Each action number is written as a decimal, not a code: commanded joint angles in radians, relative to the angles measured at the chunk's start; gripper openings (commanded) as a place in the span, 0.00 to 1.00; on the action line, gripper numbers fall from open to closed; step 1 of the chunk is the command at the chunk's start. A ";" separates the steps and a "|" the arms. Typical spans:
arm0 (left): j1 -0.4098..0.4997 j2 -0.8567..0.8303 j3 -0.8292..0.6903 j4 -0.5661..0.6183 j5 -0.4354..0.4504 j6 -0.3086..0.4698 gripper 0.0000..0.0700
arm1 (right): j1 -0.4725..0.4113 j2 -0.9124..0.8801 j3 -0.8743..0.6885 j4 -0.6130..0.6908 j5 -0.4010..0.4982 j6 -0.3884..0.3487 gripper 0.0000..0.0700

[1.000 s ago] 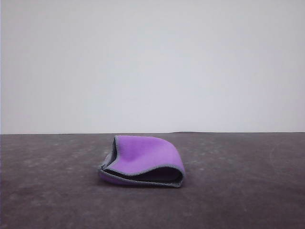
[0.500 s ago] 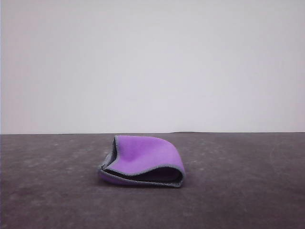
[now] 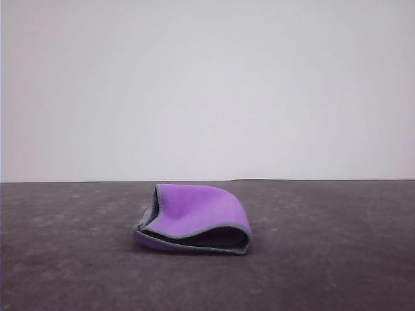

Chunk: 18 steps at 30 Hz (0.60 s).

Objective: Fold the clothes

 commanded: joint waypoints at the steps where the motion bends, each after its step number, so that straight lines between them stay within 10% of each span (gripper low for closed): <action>1: 0.002 -0.002 -0.021 -0.004 -0.002 -0.008 0.02 | 0.002 -0.003 -0.005 0.011 0.001 0.014 0.01; 18: 0.002 -0.002 -0.021 -0.004 -0.002 -0.008 0.02 | 0.002 -0.003 -0.005 0.011 0.001 0.014 0.01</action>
